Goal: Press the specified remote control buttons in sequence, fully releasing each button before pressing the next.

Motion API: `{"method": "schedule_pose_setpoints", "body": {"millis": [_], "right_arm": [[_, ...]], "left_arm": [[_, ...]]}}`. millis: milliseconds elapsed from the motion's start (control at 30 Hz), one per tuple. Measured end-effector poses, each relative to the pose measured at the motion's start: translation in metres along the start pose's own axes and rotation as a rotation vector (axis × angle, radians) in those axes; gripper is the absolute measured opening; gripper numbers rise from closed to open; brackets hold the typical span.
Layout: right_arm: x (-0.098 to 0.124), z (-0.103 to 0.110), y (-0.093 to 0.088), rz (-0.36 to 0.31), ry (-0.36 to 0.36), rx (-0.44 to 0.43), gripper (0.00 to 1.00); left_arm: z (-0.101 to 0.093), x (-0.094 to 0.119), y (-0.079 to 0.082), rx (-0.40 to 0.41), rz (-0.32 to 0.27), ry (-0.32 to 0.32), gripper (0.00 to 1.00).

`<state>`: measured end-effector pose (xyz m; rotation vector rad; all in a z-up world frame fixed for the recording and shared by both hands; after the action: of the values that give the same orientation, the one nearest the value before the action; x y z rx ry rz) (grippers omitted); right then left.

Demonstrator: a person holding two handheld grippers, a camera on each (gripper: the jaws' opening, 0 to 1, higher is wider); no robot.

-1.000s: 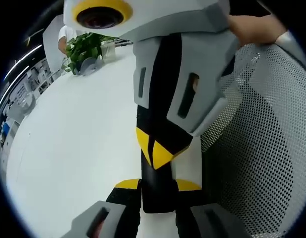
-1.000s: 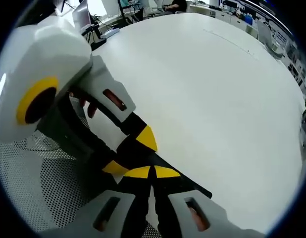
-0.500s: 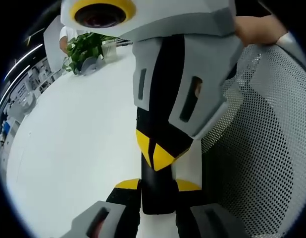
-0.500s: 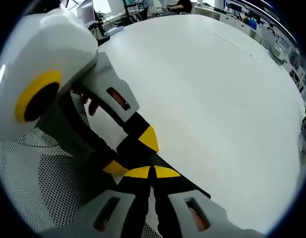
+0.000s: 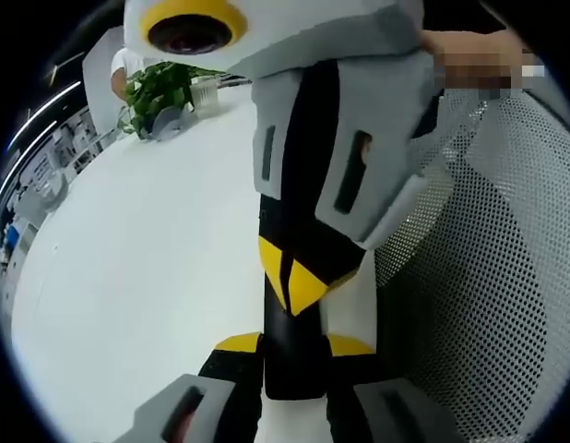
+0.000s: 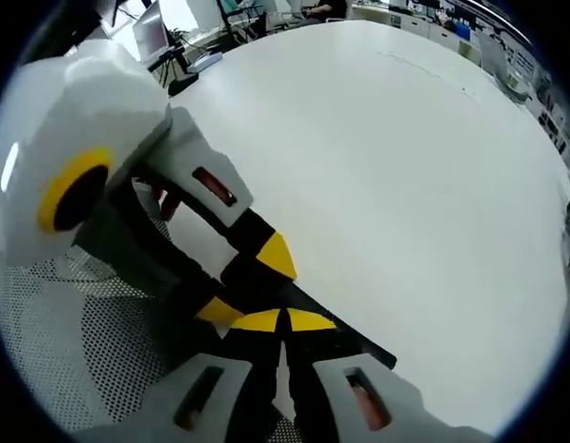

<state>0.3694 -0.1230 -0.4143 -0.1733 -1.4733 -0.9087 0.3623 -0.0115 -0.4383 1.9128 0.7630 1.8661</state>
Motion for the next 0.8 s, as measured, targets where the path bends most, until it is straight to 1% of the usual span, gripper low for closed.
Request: {"method": "schedule_pose_setpoints", "body": {"millis": [33, 133, 200, 267, 300, 367, 433, 467, 500, 533, 600, 667, 767, 800], "right_arm": [[0.004, -0.001, 0.003, -0.037, 0.009, -0.025, 0.0], [0.014, -0.002, 0.009, -0.099, 0.034, -0.062, 0.0], [0.022, -0.002, 0.013, -0.131, 0.032, -0.048, 0.0], [0.032, 0.0, 0.019, -0.182, 0.04, -0.046, 0.0], [0.039, 0.0, 0.022, -0.214, 0.029, -0.035, 0.0], [0.05, -0.001, 0.024, -0.255, 0.012, -0.023, 0.0], [0.066, -0.002, 0.026, -0.332, 0.008, -0.038, 0.0], [0.076, -0.002, 0.026, -0.384, 0.022, -0.058, 0.0], [0.083, -0.002, 0.027, -0.417, 0.033, -0.08, 0.0], [0.096, 0.0, 0.027, -0.473, 0.043, -0.113, 0.0], [0.11, 0.0, 0.027, -0.544, 0.047, -0.139, 0.0], [0.132, 0.0, 0.026, -0.667, 0.038, -0.178, 0.0], [0.153, 0.0, 0.021, -0.781, 0.034, -0.222, 0.0], [0.158, 0.0, 0.019, -0.804, 0.03, -0.232, 0.0]], "left_arm": [[0.0, 0.0, 0.0, 0.0, 0.001, 0.0, 0.25], [0.0, 0.0, 0.0, -0.001, 0.001, -0.001, 0.25], [0.0, 0.0, 0.0, -0.002, 0.001, -0.001, 0.25], [0.0, 0.0, 0.0, -0.002, 0.001, 0.0, 0.25], [0.0, 0.0, 0.0, -0.002, 0.001, 0.0, 0.25], [-0.001, 0.0, 0.0, -0.003, 0.002, 0.0, 0.25], [-0.001, 0.0, 0.0, -0.002, 0.002, 0.0, 0.25], [-0.001, 0.0, 0.0, -0.002, 0.002, 0.0, 0.25], [-0.001, 0.0, 0.0, -0.003, 0.003, 0.0, 0.25], [-0.001, 0.0, 0.0, -0.003, 0.004, 0.0, 0.25], [-0.001, 0.0, 0.0, -0.003, 0.003, 0.0, 0.25], [-0.001, 0.0, 0.0, -0.003, 0.004, -0.001, 0.25], [-0.001, 0.0, 0.0, -0.002, 0.004, -0.001, 0.25], [-0.001, 0.0, 0.0, -0.002, 0.004, -0.001, 0.25]]}}
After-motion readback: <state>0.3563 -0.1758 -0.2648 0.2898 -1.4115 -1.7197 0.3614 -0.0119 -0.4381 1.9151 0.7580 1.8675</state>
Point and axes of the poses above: the point that each gripper's makers call its tool centre point, and the gripper's own axes: x roughly backward along the fingers, z roughly to its left, y roughly out of its top, the point moved 10 cm from there along x, roughly backward along the fingers, and after that the axes turned 4 degrees about -y, right-handed, at the moved point
